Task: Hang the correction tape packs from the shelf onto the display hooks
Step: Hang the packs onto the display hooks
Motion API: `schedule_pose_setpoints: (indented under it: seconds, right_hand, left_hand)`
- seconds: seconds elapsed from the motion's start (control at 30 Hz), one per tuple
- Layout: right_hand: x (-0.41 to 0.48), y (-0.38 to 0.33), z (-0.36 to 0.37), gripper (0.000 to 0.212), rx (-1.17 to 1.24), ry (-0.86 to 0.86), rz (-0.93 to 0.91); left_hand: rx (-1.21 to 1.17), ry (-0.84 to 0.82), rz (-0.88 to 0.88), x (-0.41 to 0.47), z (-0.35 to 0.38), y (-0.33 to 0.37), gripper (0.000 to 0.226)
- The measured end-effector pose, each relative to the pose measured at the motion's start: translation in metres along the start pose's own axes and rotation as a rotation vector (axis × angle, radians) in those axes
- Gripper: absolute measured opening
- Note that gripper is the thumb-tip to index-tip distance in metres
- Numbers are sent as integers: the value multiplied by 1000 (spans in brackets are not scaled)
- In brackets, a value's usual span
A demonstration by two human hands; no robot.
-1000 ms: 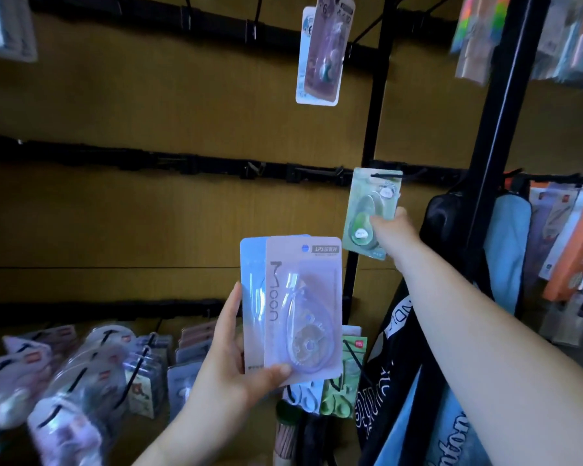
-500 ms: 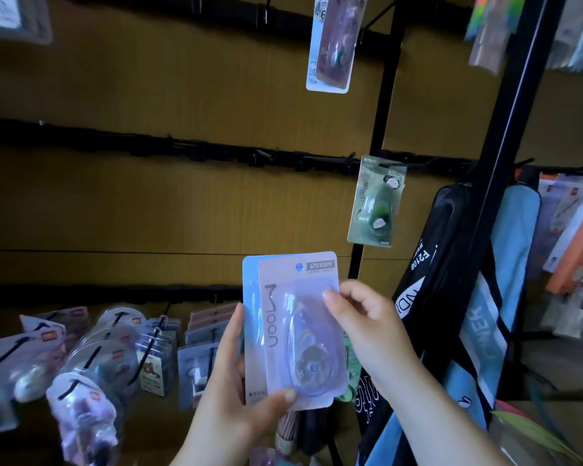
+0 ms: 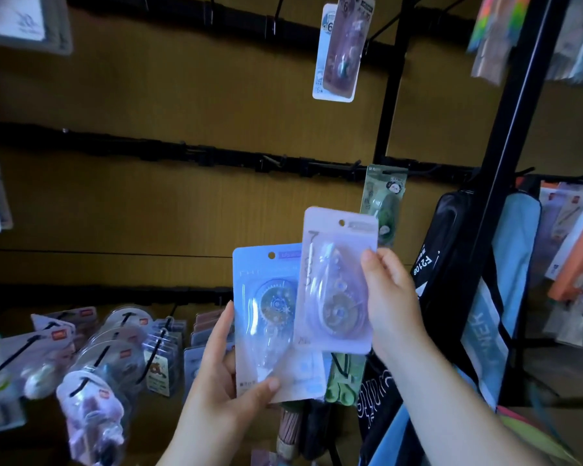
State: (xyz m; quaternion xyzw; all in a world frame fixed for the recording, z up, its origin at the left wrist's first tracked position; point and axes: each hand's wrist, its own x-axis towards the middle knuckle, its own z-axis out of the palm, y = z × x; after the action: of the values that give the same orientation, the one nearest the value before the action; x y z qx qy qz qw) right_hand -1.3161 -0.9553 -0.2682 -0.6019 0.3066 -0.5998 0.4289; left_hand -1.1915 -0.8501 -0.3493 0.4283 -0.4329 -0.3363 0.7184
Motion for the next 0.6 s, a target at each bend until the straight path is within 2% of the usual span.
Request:
schedule_pose_setpoints:
  seconds: [0.2, 0.33, 0.6]
  right_hand:
    - [44, -29, -13, 29, 25, 139, -89]
    - [58, -42, -9, 27, -29, 94, -47]
    - [70, -37, 1, 25, -90, 39, -31]
  left_hand:
    - [57, 16, -22, 4, -7, 5, 73]
    - [67, 29, -43, 3, -10, 5, 57]
    - [69, 53, -24, 3, -13, 8, 54]
